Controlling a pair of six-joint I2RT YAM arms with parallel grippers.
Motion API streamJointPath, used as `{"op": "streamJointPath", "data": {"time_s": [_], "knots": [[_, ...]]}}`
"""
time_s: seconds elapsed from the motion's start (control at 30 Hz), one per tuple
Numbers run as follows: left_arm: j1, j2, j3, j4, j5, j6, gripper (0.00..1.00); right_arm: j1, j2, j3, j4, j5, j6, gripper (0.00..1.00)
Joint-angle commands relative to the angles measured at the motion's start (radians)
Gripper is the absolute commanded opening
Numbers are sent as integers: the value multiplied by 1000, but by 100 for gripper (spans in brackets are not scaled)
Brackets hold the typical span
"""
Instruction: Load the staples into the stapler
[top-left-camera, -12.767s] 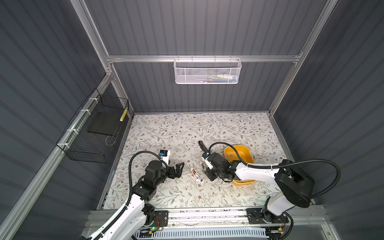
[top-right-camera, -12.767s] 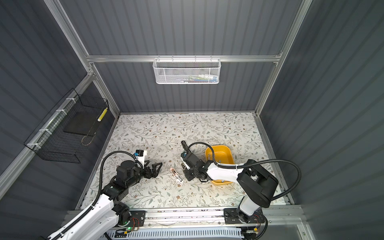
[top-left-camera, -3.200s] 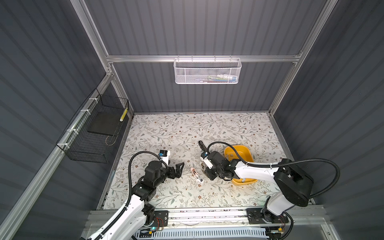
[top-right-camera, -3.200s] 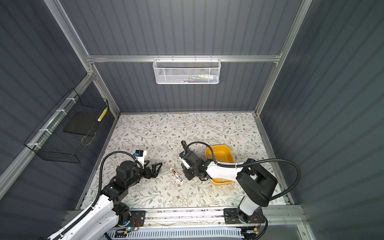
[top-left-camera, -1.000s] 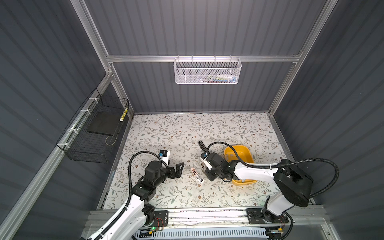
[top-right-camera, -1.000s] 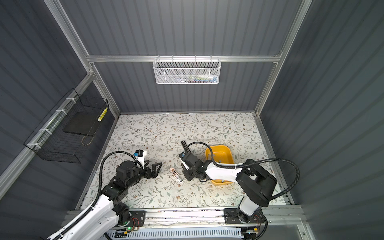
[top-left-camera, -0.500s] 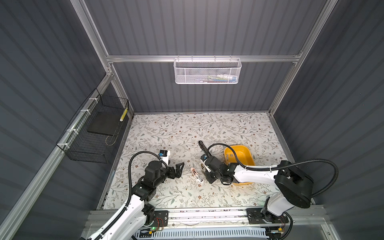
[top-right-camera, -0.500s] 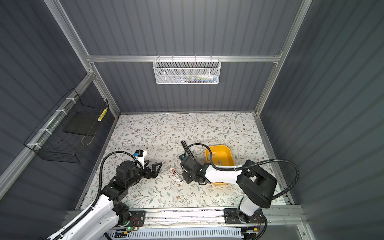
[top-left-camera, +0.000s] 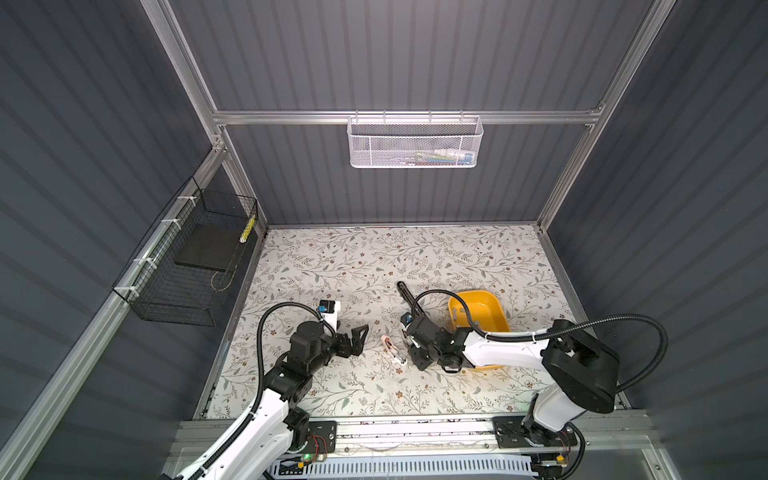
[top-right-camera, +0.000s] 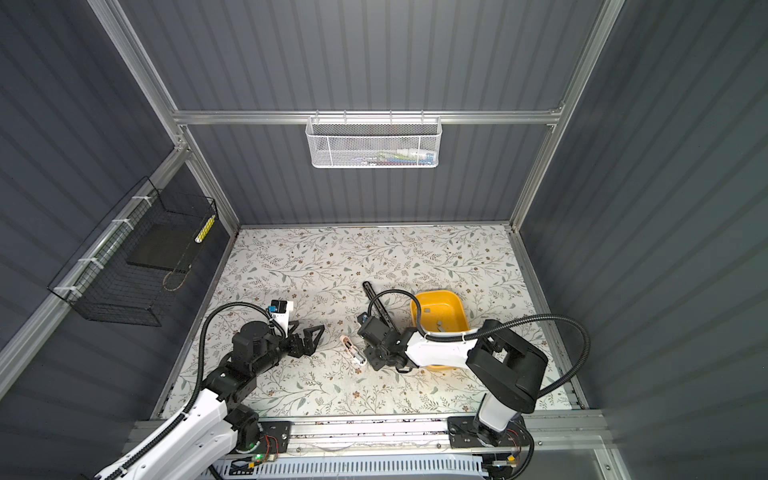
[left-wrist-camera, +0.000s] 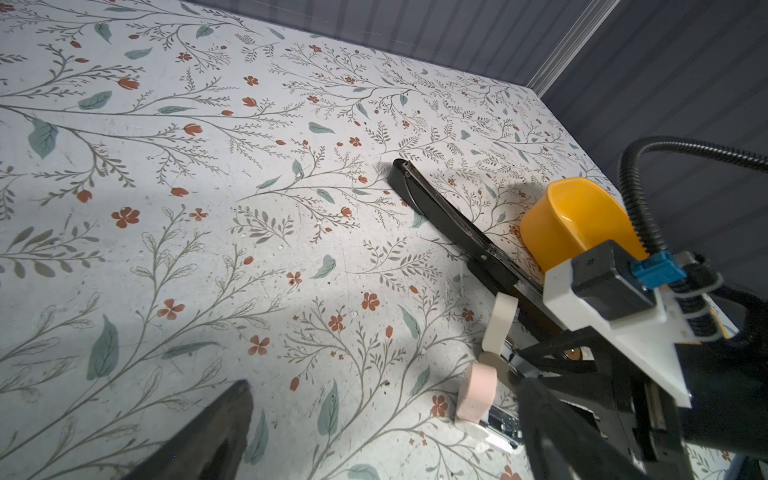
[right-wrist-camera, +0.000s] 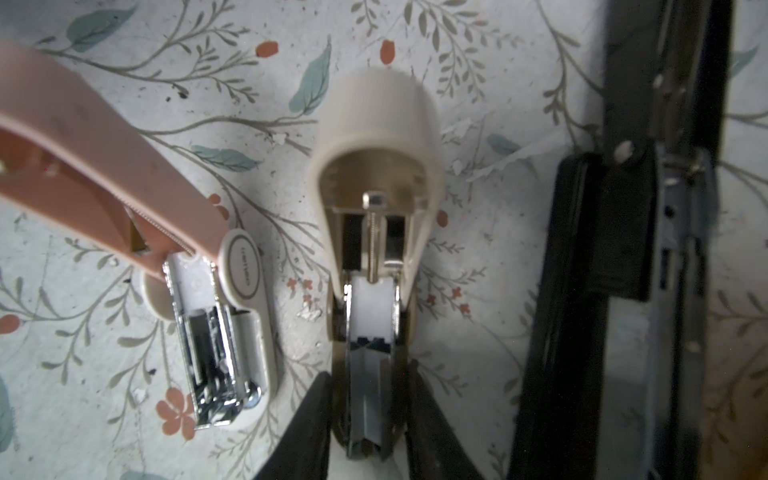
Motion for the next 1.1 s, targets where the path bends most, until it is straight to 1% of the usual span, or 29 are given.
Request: {"op": "streamJointPath", "data": {"time_s": [0.0,0.13,0.33,0.47,0.6,0.9,1.07], "knots": [[0,1,-4,9,6,15,100,6,-5,13,-39,22,9,35],[0,8,-2,10,7,16,100,7,-62,35,-75,36,10,41],[0,8,-3,12,10,16,100,6,-157,29,-80,38,1,43],[0,4,-2,10,11,15,100,6,-147,36,-83,45,0,33],[0,-3,-6,9,11,14,100,6,-108,42,-85,53,2,27],[0,-12,-7,7,10,12,100,12,-49,55,-88,54,7,23],[0,-18,-9,3,10,11,100,13,-12,71,-98,85,13,18]]}}
